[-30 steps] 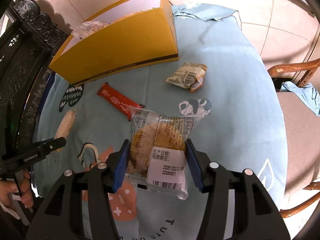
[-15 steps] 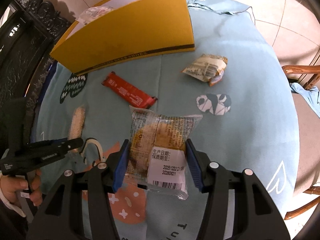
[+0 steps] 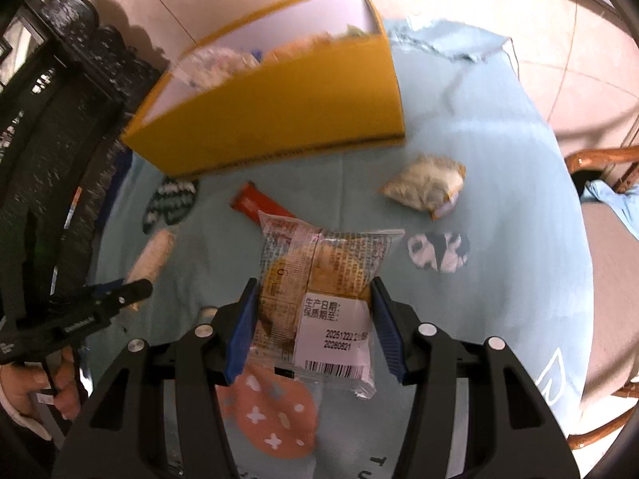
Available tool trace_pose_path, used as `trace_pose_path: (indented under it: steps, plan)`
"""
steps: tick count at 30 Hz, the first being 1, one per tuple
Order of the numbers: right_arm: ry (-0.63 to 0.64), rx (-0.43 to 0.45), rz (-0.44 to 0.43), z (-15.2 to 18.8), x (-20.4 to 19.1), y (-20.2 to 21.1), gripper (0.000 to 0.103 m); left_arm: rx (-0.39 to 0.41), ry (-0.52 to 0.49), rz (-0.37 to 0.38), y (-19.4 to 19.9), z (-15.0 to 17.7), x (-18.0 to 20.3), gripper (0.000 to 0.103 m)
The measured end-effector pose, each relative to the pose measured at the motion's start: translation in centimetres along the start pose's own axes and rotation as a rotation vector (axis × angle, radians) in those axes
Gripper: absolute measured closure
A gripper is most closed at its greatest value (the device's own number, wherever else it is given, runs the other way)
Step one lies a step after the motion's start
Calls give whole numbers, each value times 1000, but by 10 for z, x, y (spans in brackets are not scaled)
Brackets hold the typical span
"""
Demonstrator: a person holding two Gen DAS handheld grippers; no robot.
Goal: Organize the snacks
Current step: 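Carry the rice bar into the box with the left gripper while the right drops the cake bag, then move the left gripper back over the red chocolate bar while the right grasps a small printed packet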
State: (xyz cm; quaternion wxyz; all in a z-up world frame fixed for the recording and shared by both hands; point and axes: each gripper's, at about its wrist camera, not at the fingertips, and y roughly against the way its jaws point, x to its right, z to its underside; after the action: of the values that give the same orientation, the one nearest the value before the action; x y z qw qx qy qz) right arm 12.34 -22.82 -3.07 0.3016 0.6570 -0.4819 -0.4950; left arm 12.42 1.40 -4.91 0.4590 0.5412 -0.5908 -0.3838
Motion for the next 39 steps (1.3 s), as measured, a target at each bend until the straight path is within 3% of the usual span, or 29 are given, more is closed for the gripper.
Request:
trace_pose_path:
  steps: [13, 18, 23, 24, 25, 26, 28, 31, 35, 39]
  plan:
    - [49, 184, -125, -71, -28, 58, 48, 261, -42, 75, 92, -60, 29, 74]
    - [44, 256, -118, -118, -34, 56, 48, 307, -23, 91, 92, -113, 36, 73]
    - [6, 279, -67, -175, -35, 22, 47, 287, -38, 55, 66, -171, 48, 73]
    - [-4, 294, -53, -183, -34, 14, 43, 286, -31, 40, 60, -180, 48, 70]
    - [-16, 296, -33, -189, -32, 9, 37, 296, -12, 9, 52, -192, 48, 43]
    - [-42, 280, 6, -197, -29, 1, 29, 298, 8, -30, 47, -197, 47, 3]
    - [-78, 277, 6, -198, -19, -2, 29, 330, 55, -114, 42, -201, 45, 2]
    - [-36, 295, 1, -184, -14, 5, 29, 309, 59, -73, 33, -193, 42, 2]
    - [-66, 299, -16, -158, 4, 18, 29, 266, 32, -99, 22, -172, 43, 2]
    - [-92, 310, 62, -129, 30, 32, 28, 239, 26, -102, 18, -145, 44, 2]
